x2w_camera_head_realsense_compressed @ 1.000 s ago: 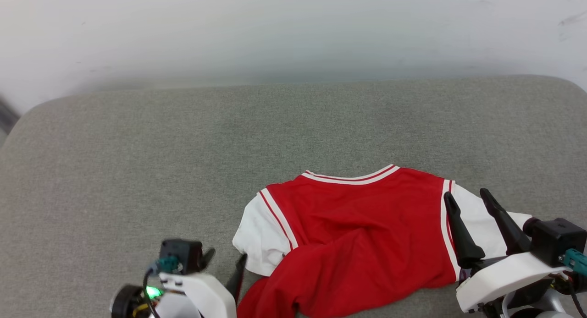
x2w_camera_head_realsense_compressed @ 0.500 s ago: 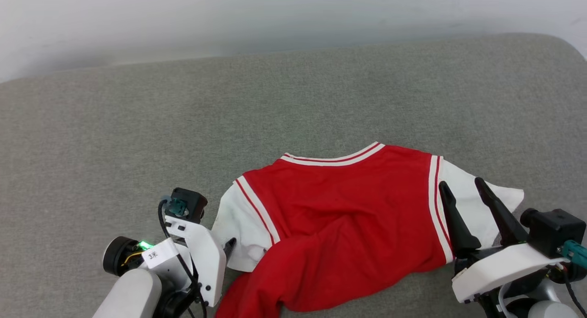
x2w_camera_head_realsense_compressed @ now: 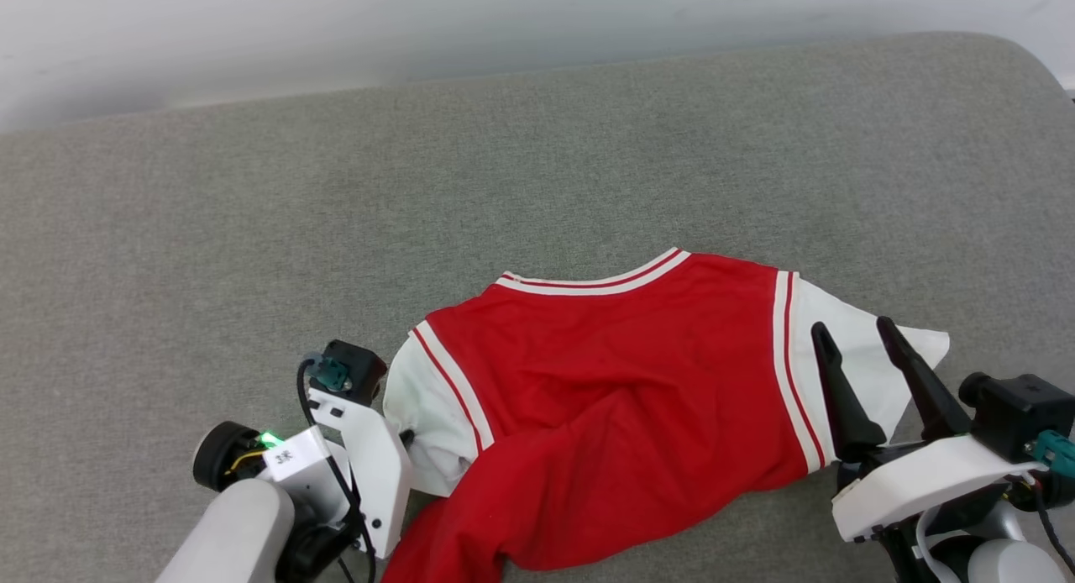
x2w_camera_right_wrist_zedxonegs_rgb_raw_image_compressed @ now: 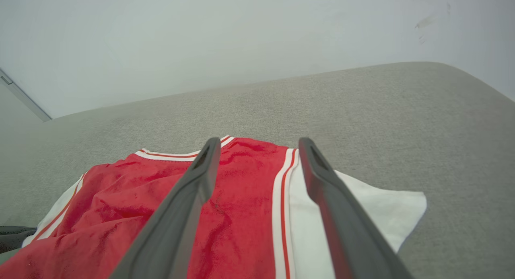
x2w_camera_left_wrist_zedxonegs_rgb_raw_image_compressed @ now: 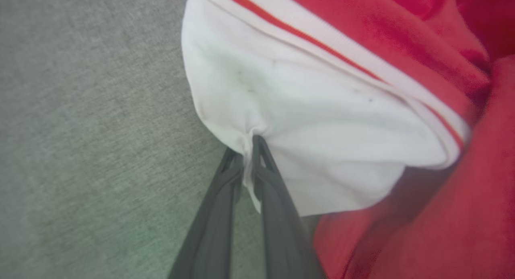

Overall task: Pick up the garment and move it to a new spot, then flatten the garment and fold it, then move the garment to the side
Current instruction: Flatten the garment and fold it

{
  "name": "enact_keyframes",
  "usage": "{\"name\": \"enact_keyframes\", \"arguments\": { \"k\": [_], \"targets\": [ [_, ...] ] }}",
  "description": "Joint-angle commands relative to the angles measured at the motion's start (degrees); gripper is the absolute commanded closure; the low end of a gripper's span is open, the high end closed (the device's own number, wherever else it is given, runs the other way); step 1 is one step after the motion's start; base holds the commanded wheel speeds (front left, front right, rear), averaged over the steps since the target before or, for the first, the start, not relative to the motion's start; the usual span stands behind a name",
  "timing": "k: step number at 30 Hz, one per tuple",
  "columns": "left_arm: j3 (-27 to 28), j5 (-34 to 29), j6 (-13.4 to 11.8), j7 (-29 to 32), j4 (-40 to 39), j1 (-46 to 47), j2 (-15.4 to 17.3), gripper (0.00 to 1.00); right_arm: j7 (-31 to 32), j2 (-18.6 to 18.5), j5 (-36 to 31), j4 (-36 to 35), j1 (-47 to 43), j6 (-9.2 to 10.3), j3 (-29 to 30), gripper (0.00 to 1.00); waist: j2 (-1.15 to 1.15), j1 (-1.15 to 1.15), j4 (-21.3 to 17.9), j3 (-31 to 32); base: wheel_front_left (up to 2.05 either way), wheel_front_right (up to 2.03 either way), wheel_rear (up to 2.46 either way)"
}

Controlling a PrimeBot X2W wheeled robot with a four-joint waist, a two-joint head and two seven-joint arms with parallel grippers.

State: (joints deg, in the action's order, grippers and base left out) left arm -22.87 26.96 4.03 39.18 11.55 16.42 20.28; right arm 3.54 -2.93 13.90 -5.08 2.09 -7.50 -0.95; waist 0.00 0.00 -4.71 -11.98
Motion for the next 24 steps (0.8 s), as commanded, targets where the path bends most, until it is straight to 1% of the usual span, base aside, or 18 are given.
{"name": "enact_keyframes", "arguments": {
  "k": [1, 4, 7, 11, 14, 17, 22, 23, 24],
  "targets": [
    [0.60, -1.20, -0.80, -1.90, -0.22, -0.70, 1.01, 1.00, -0.19, 0.08, 0.09, 0.19, 0.43, 0.02, 0.48, 0.00, 0.00, 0.00, 0.44, 0.38, 0.00, 0.00, 0.00],
    [2.92, -2.07, -2.39, -5.29, -3.11, -0.30, 2.51, 1.00, -0.17, 0.09, 0.19, 0.32, -0.20, 0.02, 1.25, 0.00, 0.00, 0.00, 1.36, 0.78, 0.00, 0.00, 0.00],
    [5.65, -2.61, -4.28, -6.40, -6.15, -0.02, 4.82, 1.00, 0.17, 0.09, 0.17, 0.40, -0.28, 0.02, 1.27, 0.00, 0.00, 0.00, 2.05, 0.98, 0.00, 0.00, 0.00],
    [8.99, -1.87, -6.39, -4.71, -8.84, -0.94, 7.70, 1.00, 0.89, 0.07, -0.73, 0.03, 0.65, 0.02, 1.52, 0.00, 0.00, 0.00, 2.70, 0.71, 0.00, 0.00, 0.00],
    [11.07, -0.57, -7.30, -3.62, -8.16, -1.67, 8.91, 1.00, 1.34, 0.07, -1.01, -0.50, 1.28, 0.02, 1.77, 0.00, 0.00, 0.00, 2.86, 0.14, 0.00, 0.00, 0.00],
    [11.44, 1.54, -7.26, -2.94, -5.49, -2.91, 7.86, 1.00, 1.56, 0.07, -0.76, -0.79, 1.54, 0.02, 1.90, 0.00, 0.00, 0.00, 2.65, -0.44, 0.00, 0.00, 0.00],
    [11.50, 3.42, -6.51, -5.95, -0.48, -3.35, 5.32, 1.00, 1.25, 0.07, -0.17, -0.39, 1.57, 0.02, 3.17, 0.00, 0.00, 0.00, 2.25, -0.63, 0.00, 0.00, 0.00],
    [11.57, 3.57, -6.45, -7.02, 0.26, -3.30, 4.82, 0.69, 0.94, 0.07, 0.39, -0.22, 1.49, 0.02, 3.53, 0.00, 0.00, 0.00, 2.22, -0.38, 0.00, 0.00, 0.00],
    [11.75, 3.65, -6.43, -8.55, 0.73, -3.12, 4.30, 0.10, 0.85, 0.07, 0.27, -0.07, 1.38, 0.02, 4.00, 0.00, 0.00, 0.00, 2.23, -0.15, 0.00, 0.00, 0.00]
  ]
}}
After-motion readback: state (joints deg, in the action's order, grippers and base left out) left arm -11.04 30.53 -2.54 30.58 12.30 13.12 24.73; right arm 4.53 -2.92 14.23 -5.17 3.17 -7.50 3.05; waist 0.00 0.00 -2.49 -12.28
